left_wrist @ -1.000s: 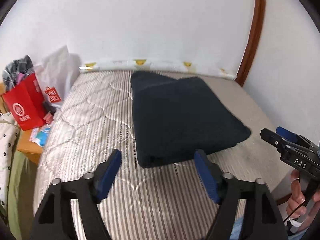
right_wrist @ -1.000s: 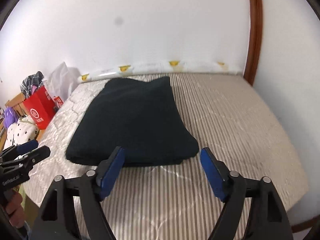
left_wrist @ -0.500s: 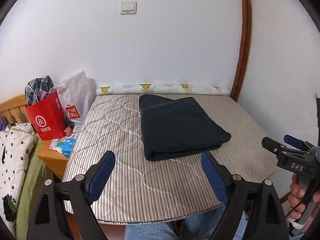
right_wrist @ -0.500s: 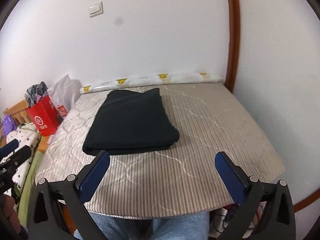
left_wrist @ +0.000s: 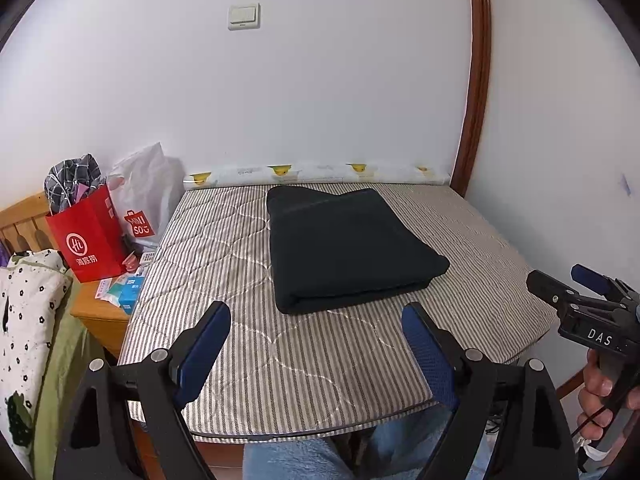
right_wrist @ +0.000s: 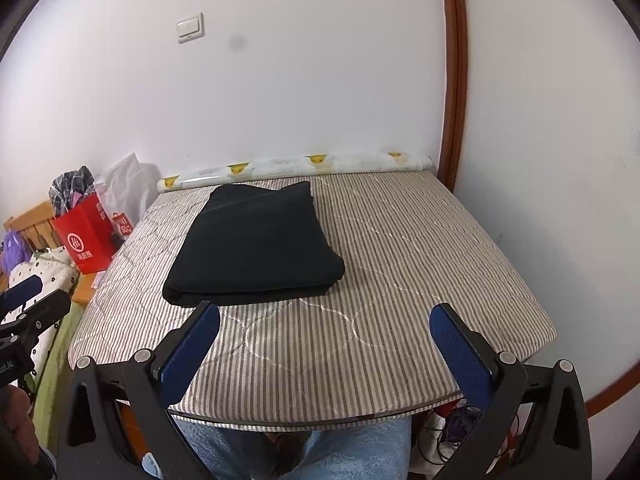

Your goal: Fold small clothes

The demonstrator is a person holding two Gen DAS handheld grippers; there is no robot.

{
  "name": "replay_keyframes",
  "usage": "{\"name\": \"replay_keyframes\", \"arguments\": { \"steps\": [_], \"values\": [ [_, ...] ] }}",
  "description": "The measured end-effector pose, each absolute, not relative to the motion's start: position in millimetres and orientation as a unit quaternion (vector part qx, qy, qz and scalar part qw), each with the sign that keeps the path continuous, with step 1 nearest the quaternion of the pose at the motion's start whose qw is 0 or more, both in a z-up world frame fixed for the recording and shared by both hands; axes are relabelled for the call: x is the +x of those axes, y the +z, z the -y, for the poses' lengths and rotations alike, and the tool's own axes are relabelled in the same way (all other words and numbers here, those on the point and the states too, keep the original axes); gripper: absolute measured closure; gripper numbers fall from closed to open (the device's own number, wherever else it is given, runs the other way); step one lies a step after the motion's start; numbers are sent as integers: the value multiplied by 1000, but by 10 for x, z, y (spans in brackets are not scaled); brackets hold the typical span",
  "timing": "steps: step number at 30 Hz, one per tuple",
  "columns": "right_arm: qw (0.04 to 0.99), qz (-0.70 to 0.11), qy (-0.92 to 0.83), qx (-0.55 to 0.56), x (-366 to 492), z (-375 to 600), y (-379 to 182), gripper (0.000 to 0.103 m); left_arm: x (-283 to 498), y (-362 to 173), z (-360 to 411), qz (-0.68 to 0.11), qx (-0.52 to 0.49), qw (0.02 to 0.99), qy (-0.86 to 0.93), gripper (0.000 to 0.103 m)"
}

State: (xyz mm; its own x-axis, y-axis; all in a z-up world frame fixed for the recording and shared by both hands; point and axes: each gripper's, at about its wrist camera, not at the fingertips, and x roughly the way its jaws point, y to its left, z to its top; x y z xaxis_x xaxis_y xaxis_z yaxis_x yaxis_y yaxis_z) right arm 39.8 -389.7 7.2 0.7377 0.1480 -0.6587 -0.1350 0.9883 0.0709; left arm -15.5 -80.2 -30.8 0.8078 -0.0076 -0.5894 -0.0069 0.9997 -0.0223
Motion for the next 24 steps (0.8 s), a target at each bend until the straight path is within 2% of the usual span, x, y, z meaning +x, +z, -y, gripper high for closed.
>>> {"name": "replay_keyframes", "arguments": {
  "steps": [24],
  "values": [
    [930, -357, 89, 0, 337, 3732, -19, 0, -168, -374, 770, -318, -9, 948, 3, 16]
  ]
}}
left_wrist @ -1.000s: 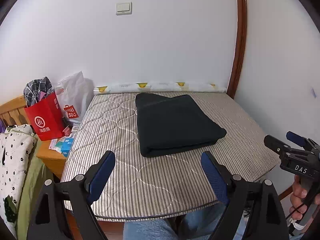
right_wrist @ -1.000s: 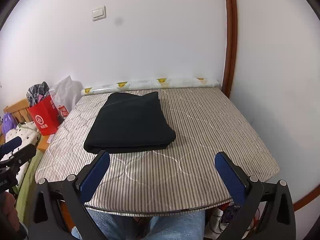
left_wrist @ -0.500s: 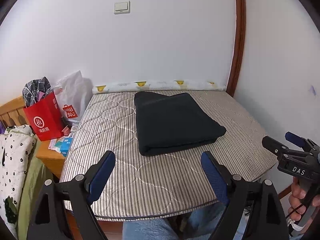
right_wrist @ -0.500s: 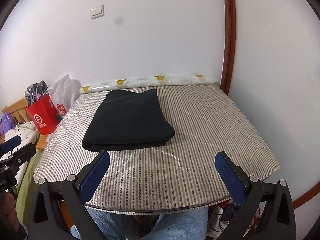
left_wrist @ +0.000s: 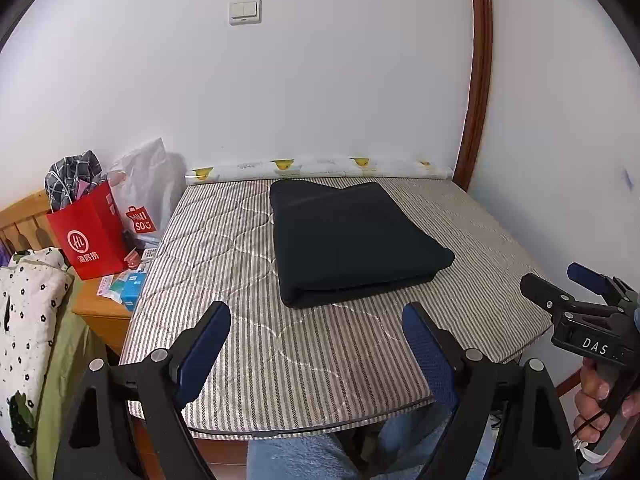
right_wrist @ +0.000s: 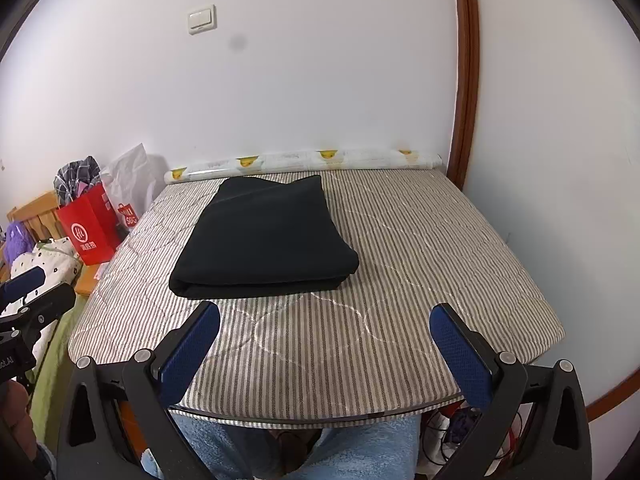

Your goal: Fold small clothes

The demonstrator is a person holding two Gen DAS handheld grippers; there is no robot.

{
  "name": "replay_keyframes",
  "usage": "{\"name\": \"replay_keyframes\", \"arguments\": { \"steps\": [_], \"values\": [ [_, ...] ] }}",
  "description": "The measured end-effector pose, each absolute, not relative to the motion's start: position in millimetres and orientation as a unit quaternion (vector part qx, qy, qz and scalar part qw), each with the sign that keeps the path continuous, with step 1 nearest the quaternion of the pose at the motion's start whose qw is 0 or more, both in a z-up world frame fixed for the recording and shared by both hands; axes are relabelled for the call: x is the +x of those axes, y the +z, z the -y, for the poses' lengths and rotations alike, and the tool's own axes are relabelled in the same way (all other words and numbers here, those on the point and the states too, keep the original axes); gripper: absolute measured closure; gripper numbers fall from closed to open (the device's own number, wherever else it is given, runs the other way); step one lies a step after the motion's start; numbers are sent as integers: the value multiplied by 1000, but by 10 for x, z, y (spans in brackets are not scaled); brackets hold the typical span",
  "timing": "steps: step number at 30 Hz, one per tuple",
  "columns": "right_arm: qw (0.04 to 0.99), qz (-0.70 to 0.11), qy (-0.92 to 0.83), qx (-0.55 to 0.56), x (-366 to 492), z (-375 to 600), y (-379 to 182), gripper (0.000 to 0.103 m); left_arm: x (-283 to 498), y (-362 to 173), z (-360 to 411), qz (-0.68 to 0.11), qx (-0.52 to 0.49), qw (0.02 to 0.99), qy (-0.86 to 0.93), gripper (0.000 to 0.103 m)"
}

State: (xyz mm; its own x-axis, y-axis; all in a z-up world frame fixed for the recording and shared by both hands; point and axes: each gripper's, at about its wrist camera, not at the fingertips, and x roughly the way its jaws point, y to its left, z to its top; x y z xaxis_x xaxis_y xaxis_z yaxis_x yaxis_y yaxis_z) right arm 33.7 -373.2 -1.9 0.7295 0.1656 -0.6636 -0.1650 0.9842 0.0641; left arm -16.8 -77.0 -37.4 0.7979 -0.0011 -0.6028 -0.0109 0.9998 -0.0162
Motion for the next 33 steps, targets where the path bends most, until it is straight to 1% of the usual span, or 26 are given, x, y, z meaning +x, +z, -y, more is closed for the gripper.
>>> {"name": "replay_keyframes", "arguments": {
  "steps": [13, 17, 33],
  "values": [
    [928, -359, 98, -3, 327, 3669, -74, 0, -173, -429, 727, -319, -20, 948, -2, 16],
    [928, -360, 99, 1, 335, 3696, -92, 0, -136, -487, 760, -330, -22, 944, -6, 16],
    [932, -350, 96, 7, 312, 3773, -29, 0, -161, -392, 804, -311, -24, 950, -10, 16]
  ]
}}
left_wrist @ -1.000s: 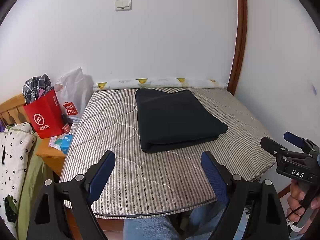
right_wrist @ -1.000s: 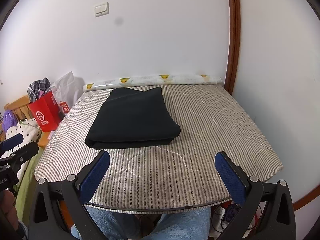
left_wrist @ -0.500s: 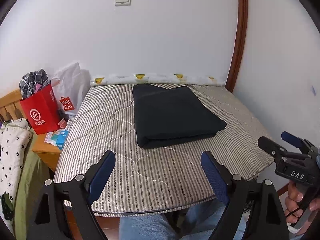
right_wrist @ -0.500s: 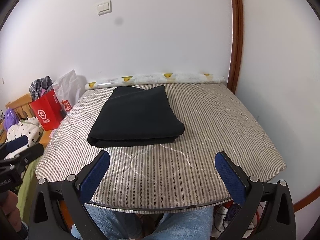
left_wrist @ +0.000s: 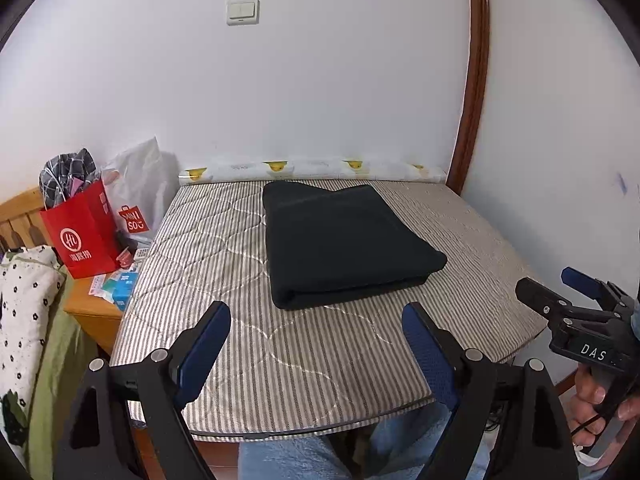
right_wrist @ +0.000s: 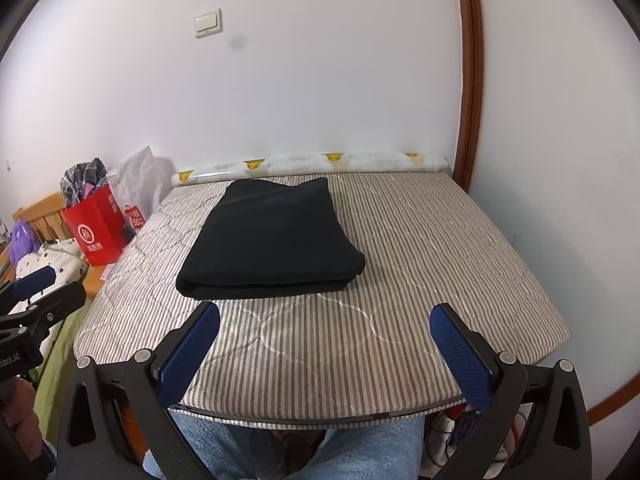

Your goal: Fold small clothes

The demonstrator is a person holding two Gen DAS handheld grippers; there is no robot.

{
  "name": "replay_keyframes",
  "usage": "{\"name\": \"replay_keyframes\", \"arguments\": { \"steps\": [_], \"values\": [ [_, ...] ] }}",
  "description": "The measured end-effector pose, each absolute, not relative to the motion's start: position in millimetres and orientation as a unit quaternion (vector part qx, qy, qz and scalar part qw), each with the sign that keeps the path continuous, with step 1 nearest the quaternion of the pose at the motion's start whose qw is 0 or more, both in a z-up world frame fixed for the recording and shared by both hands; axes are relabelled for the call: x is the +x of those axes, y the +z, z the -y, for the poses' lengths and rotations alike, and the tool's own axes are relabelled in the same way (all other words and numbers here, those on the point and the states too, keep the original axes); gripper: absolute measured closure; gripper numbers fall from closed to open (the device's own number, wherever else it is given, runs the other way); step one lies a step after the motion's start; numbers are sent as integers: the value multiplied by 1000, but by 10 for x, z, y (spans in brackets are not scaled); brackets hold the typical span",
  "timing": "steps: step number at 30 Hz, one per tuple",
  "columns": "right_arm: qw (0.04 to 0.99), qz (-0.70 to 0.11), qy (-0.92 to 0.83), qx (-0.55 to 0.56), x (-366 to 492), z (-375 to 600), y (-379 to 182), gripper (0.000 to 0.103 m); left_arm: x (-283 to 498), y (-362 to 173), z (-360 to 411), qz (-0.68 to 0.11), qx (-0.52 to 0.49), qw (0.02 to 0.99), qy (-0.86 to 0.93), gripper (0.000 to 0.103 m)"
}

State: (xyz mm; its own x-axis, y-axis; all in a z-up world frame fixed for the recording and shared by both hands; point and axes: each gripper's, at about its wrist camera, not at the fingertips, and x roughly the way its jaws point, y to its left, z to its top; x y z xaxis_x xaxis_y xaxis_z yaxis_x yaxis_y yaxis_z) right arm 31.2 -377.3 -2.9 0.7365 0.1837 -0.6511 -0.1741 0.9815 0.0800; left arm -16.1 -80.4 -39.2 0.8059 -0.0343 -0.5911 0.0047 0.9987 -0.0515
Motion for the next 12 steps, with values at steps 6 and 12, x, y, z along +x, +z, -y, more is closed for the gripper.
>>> {"name": "replay_keyframes", "arguments": {
  "steps": [6, 12],
  "values": [
    [931, -354, 90, 3, 319, 3771, -49, 0, -133, -438, 840, -314, -24, 949, -20, 16],
    [932, -350, 93, -6, 308, 3701, -57, 0, -105, -460, 769, -314, -35, 949, -11, 16]
  ]
}}
